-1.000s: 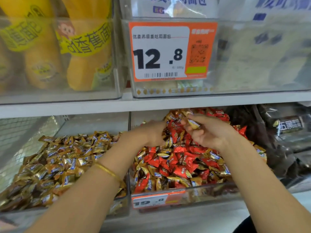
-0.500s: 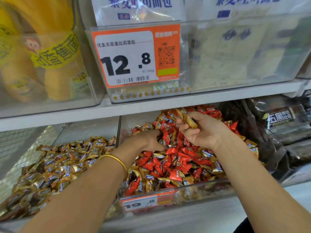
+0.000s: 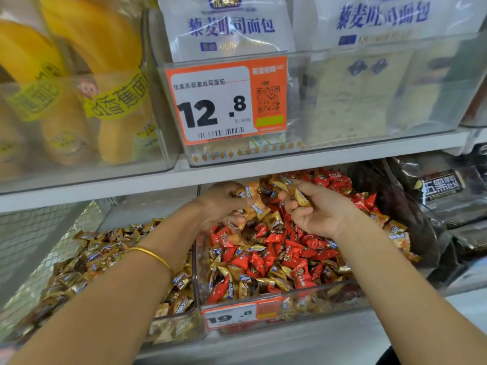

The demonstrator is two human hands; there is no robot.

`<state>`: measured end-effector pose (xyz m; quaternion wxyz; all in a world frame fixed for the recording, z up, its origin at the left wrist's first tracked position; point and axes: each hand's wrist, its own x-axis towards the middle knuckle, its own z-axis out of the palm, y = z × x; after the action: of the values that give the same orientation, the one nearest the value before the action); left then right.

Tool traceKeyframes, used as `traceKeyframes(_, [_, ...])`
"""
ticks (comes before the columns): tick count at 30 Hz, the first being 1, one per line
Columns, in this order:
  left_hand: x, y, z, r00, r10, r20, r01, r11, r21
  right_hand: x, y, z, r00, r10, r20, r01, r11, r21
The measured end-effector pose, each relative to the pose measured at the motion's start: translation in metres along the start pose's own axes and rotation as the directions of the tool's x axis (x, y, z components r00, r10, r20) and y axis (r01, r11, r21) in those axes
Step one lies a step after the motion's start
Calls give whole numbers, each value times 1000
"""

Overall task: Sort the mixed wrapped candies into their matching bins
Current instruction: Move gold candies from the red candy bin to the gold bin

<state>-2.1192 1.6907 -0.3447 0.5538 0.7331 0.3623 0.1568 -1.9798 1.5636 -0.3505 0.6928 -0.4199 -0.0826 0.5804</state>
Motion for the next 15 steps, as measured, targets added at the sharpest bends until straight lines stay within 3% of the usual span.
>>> traceKeyframes(3, [-8, 8, -3, 997, -70, 23, 74, 964, -257, 2, 2, 0, 1000, 16, -18, -15, 999, 46])
traceKeyframes(7, [-21, 14, -6, 993, -100, 64, 118, 879, -463, 1, 2, 1, 997, 82, -14, -81, 995, 66])
traceKeyframes(11, [-34, 8, -10, 999, -49, 19, 52, 829, -557, 1, 6, 3, 995, 99, -17, -100, 994, -48])
traceKeyframes(15, [-56, 2, -16, 993, 11, 113, 55, 828, -558, -2, 23, 16, 993, 119, -4, -117, 968, -221])
